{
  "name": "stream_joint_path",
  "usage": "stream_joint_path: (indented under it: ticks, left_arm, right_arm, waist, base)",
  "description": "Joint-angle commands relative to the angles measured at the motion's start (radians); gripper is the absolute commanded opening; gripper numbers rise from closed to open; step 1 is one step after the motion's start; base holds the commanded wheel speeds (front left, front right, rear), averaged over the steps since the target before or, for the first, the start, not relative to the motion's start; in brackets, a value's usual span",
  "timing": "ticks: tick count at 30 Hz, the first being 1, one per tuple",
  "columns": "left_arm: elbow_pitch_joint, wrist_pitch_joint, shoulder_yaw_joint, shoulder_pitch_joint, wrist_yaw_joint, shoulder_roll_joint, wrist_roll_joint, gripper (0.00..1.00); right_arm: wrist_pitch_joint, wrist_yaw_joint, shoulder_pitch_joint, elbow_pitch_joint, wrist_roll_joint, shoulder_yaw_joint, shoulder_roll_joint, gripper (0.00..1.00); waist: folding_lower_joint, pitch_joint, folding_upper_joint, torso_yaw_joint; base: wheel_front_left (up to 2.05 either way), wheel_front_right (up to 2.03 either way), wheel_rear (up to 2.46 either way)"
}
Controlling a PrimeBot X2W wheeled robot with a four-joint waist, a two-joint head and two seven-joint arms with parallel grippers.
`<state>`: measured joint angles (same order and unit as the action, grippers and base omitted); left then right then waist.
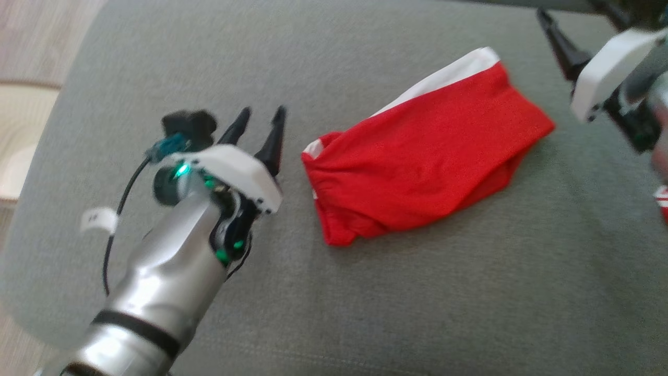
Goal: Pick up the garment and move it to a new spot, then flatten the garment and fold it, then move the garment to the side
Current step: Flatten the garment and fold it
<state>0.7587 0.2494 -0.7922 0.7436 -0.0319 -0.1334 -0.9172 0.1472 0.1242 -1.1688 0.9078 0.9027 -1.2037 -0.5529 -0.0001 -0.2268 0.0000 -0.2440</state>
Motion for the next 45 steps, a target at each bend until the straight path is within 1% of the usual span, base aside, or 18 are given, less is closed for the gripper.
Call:
stream_joint_path:
  ticks: [1, 5, 7, 9, 12, 15, 18, 21, 24, 25, 28, 34, 38, 45]
  left_arm:
    - [-0.048, 0.012, 0.057, -0.002, -0.018, -0.043, 0.029, 1.0]
    - [-0.142, 0.012, 0.162, -0.085, -0.051, -0.066, 0.091, 1.0]
    - [-0.194, 0.012, 0.216, -0.13, -0.057, -0.071, 0.119, 1.0]
    - [-0.249, 0.012, 0.271, -0.178, -0.053, -0.071, 0.143, 1.0]
    - [-0.319, 0.012, 0.355, -0.251, -0.046, -0.061, 0.17, 1.0]
    - [-0.379, 0.012, 0.423, -0.312, -0.031, -0.047, 0.204, 1.0]
    - [-0.431, 0.012, 0.467, -0.368, -0.006, -0.03, 0.247, 1.0]
    - [-0.478, 0.012, 0.516, -0.429, 0.023, -0.013, 0.297, 1.0]
    - [-0.507, 0.012, 0.567, -0.491, 0.052, 0.011, 0.346, 1.0]
    - [-0.507, 0.012, 0.567, -0.491, 0.052, 0.011, 0.346, 1.0]
    - [-0.52, 0.012, 0.598, -0.539, 0.078, 0.038, 0.398, 1.0]
    - [-0.538, 0.012, 0.663, -0.606, 0.101, 0.075, 0.447, 1.0]
    - [-0.546, 0.012, 0.685, -0.619, 0.11, 0.082, 0.455, 1.0]
    - [-0.55, 0.012, 0.659, -0.593, 0.111, 0.083, 0.455, 1.0]
  right_arm:
    - [0.043, 0.007, 0.038, -0.007, 0.014, 0.019, 0.005, 1.0]
    - [0.106, 0.007, 0.094, -0.021, -0.01, 0.059, 0.014, 1.0]
    - [0.113, 0.007, 0.13, -0.04, -0.021, 0.108, 0.011, 1.0]
    - [0.114, 0.007, 0.169, -0.086, -0.049, 0.196, 0.005, 1.0]
    - [0.114, 0.007, 0.269, -0.163, -0.111, 0.345, 0.005, 1.0]
    - [0.114, 0.007, 0.4, -0.241, -0.177, 0.523, 0.028, 1.0]
    - [0.114, 0.007, 0.543, -0.332, -0.278, 0.678, 0.07, 1.0]
    - [0.114, 0.007, 0.668, -0.439, -0.386, 0.792, 0.135, 1.0]
    - [0.114, 0.007, 0.771, -0.526, -0.481, 0.851, 0.196, 1.0]
    - [0.114, 0.007, 0.771, -0.526, -0.481, 0.851, 0.196, 1.0]
    - [0.114, 0.007, 0.856, -0.588, -0.535, 0.929, 0.255, 1.0]
    - [0.115, 0.007, 0.963, -0.664, -0.607, 1.001, 0.336, 1.0]
    - [0.115, 0.007, 0.99, -0.691, -0.63, 1.03, 0.358, 1.0]
    - [0.098, 0.007, 0.991, -0.704, -0.648, 1.051, 0.36, 1.0]
  waist:
    - [0.0001, 0.054, 0.0, 0.049]
    - [0.0001, 0.099, 0.0, 0.08]
    - [0.0001, 0.119, 0.0, 0.094]
    - [0.0001, 0.136, 0.0, 0.11]
    - [0.0001, 0.159, 0.0, 0.134]
    - [0.0001, 0.183, 0.0, 0.154]
    - [0.0001, 0.198, 0.0, 0.174]
    - [0.0001, 0.203, 0.0, 0.204]
    - [0.0001, 0.202, 0.0, 0.229]
    - [0.0001, 0.202, 0.0, 0.229]
    - [0.0001, 0.199, 0.0, 0.24]
    - [0.0001, 0.187, 0.0, 0.258]
    - [0.0001, 0.176, 0.0, 0.255]
    - [0.0001, 0.136, 0.0, 0.223]
  base:
    - [0.0, 0.0, 0.0]
    - [0.0, 0.0, 0.0]
    - [0.0, 0.0, 0.0]
    - [0.0, 0.0, 0.0]
    - [0.0, 0.0, 0.0]
    - [0.0, 0.0, 0.0]
    - [0.0, 0.0, 0.0]
    - [0.0, 0.0, 0.0]
    - [0.0, 0.0, 0.0]
    - [0.0, 0.0, 0.0]
    - [0.0, 0.0, 0.0]
    - [0.0, 0.0, 0.0]
    - [0.0, 0.0, 0.0]
    - [0.0, 0.0, 0.0]
